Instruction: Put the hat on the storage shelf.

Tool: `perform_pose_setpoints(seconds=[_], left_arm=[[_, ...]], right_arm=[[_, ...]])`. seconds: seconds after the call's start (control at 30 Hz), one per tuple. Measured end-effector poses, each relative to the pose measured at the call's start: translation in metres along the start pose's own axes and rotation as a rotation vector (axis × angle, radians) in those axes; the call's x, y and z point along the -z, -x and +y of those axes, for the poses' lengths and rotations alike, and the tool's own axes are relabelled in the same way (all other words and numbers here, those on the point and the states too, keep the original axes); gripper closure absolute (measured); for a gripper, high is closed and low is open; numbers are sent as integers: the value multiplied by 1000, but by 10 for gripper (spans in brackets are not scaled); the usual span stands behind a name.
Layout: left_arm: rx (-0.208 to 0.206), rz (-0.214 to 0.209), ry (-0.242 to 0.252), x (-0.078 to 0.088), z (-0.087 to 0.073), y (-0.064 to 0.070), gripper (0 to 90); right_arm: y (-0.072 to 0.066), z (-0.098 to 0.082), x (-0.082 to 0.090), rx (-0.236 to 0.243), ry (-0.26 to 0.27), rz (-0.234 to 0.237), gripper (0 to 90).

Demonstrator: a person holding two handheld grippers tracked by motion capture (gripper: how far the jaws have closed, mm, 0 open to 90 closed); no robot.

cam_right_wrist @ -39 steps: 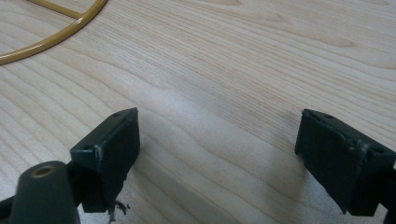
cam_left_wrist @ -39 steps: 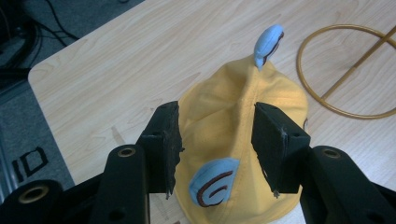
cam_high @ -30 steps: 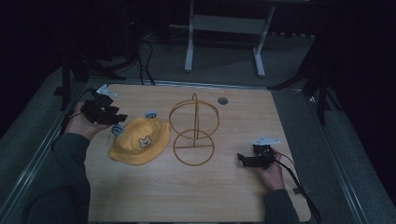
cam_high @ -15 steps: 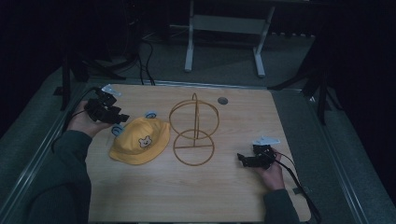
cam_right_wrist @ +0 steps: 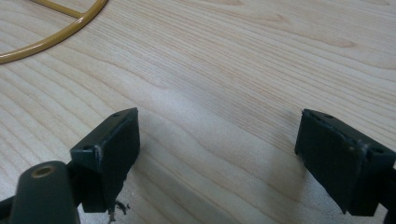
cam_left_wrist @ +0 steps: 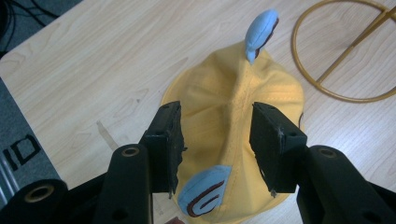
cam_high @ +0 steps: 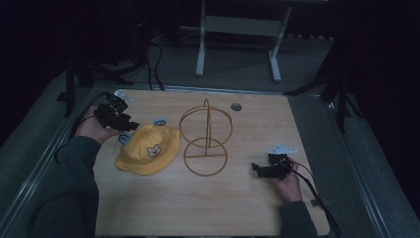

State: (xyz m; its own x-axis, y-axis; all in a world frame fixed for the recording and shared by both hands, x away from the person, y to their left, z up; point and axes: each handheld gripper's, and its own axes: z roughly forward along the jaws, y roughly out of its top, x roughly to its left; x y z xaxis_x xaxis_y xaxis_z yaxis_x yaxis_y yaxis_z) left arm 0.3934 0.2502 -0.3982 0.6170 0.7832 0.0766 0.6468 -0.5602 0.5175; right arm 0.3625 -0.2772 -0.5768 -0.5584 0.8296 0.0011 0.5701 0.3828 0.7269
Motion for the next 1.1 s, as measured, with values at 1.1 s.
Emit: perform_pose_setpoints(seconds=[1.1], left_arm=[[6, -63, -153, -40, 14, 7, 539]], right_arm=[[0, 0, 0, 1, 0, 3, 138]])
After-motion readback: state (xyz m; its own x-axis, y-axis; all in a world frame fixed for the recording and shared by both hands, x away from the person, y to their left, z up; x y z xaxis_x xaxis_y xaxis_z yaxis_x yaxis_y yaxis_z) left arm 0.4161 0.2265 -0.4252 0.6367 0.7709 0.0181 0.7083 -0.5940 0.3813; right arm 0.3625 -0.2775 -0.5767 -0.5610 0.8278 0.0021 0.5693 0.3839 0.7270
